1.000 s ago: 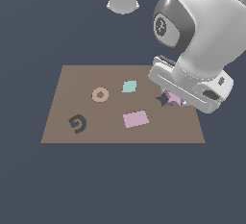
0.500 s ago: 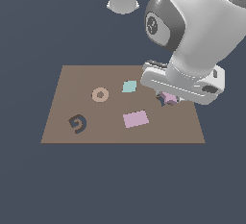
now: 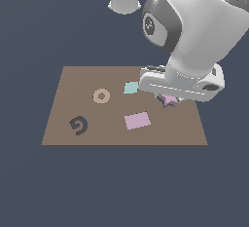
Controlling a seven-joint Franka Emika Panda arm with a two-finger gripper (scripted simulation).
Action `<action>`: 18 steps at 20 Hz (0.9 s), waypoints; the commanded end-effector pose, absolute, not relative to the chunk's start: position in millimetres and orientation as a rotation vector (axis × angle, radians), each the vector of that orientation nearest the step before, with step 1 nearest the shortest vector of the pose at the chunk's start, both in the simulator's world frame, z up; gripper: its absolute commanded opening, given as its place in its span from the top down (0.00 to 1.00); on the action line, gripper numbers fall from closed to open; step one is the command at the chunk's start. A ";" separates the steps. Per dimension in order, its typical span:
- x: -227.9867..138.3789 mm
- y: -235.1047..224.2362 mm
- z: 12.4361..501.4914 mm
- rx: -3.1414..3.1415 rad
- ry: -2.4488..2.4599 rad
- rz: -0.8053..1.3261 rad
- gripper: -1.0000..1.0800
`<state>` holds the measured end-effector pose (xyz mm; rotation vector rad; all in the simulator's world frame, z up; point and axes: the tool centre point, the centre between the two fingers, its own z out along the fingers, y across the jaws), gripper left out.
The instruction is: Insert a designated object into the corresponding slot on a board.
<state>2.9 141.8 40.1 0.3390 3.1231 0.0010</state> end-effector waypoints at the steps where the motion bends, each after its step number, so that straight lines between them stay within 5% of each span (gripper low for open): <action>1: 3.1 140.8 40.3 0.302 3.127 0.001 1.00; 13: 3.4 139.9 30.3 0.279 3.128 0.000 1.00; 14: 3.4 139.9 30.3 0.279 3.128 0.000 0.04; 18: 3.4 139.9 30.3 0.279 3.128 0.000 0.04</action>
